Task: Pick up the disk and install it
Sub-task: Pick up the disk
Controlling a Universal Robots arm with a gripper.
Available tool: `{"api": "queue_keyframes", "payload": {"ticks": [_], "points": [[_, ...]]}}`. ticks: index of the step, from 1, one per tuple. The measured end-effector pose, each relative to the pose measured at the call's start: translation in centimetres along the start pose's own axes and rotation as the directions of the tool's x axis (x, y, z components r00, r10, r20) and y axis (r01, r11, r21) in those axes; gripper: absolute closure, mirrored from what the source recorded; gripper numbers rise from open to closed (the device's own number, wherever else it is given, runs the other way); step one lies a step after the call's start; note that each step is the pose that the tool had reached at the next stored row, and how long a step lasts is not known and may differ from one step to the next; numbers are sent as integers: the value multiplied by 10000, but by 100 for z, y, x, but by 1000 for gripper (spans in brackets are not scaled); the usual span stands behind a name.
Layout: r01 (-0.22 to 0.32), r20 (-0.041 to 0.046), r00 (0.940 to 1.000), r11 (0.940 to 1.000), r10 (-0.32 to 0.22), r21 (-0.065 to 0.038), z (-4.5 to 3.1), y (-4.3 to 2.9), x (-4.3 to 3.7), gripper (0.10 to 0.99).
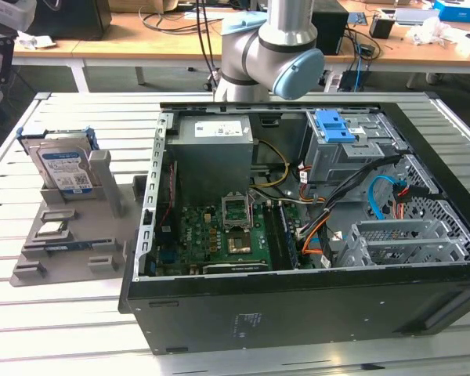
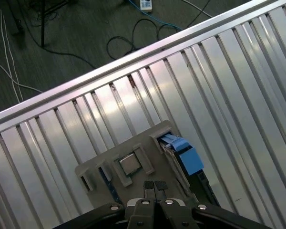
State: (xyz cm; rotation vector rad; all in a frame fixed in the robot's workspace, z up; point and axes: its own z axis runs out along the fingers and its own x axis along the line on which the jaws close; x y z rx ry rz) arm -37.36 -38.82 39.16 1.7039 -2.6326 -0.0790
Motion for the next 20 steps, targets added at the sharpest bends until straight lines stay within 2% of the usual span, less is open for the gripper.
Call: {"api": "queue_keyframes", "payload": {"ticks": [10,20], "points": [[602,-27,9982,9982,-602,-15,0,0,0,980],[1203,-52,9927,9927,-1203,-31,0,0,0,980]]}}
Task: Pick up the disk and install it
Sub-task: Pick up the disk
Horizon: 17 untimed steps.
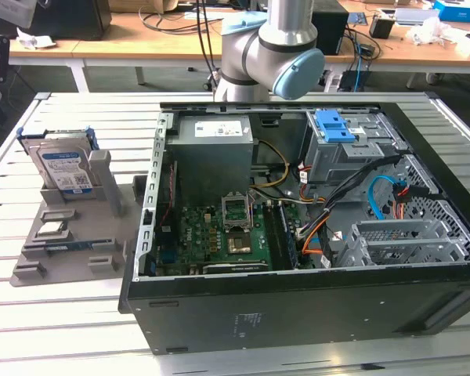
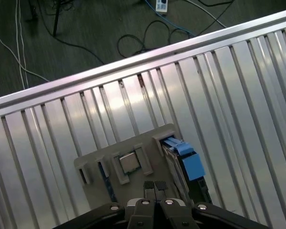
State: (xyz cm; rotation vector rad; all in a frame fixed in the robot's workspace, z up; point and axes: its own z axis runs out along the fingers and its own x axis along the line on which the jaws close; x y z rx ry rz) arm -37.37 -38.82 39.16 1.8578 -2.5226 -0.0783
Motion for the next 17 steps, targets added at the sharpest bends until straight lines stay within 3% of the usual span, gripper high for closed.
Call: {"api": "queue_keyframes", "payload": {"ticks": [8,14,17], "points": [[806,-35,9967,9967,-806,-20,0,0,0,980],[1453,-63,9894,9894,-1453,-39,0,0,0,980],[1840,-80,9829,9829,-1840,-51,0,0,0,980]]}}
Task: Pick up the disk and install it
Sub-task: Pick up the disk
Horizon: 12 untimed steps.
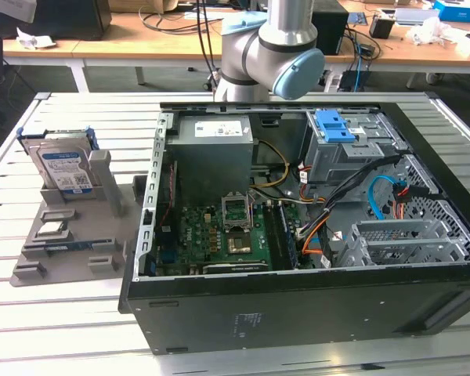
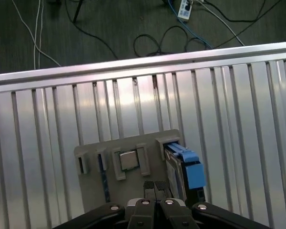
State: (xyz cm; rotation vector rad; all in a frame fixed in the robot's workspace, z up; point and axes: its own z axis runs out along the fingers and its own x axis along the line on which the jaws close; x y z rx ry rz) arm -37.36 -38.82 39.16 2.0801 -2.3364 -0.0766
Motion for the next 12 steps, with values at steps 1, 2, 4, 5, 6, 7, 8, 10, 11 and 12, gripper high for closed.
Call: {"api": "queue_keyframes", "payload": {"ticks": [1,2,4,5,6,7,8,10,11,12], "points": [[125,-5,9999,9999,-125,-3,0,0,0,980],[197,-8,9998,9998,-197,-4,0,0,0,980],[268,-12,9996,9996,-268,-7,0,0,0,980],[269,-12,9996,9996,-269,-7,0,0,0,980],[270,-12,9996,9996,-270,-7,0,0,0,980],[271,-12,9996,9996,-271,-7,0,0,0,980],[273,-12,9996,9996,-273,-7,0,0,0,980],[276,-12,9996,9996,-276,-6,0,0,0,973],[277,-12,9996,9996,-277,-7,0,0,0,918],[279,-12,9996,9996,-279,-7,0,0,0,851]]}}
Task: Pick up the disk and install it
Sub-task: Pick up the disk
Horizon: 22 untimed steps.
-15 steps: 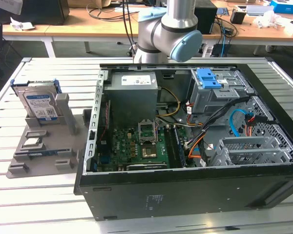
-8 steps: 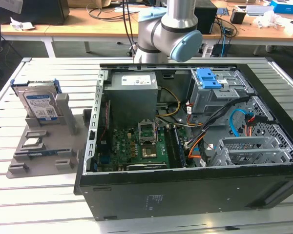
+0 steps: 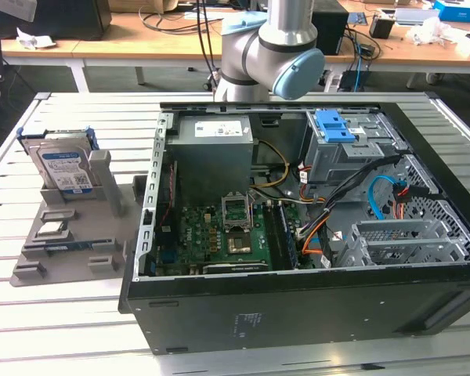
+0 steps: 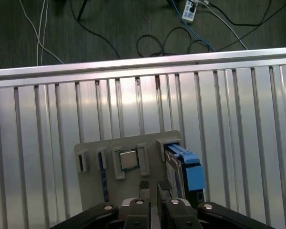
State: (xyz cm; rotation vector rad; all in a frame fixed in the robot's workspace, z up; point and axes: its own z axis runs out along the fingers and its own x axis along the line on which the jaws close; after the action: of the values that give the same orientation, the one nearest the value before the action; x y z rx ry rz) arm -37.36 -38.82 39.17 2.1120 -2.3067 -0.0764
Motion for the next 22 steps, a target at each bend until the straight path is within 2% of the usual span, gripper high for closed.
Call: {"api": "queue_keyframes", "payload": {"ticks": [1,2,4,6,22], "points": [[1,0,10000,10000,-1,0,0,0,0,792],[2,0,10000,10000,-2,0,0,0,0,792],[4,0,10000,10000,-4,0,0,0,0,667],[5,1,10000,10000,-5,1,1,0,-3,667],[441,-19,9990,9990,-441,-14,36,-61,-287,667]]}}
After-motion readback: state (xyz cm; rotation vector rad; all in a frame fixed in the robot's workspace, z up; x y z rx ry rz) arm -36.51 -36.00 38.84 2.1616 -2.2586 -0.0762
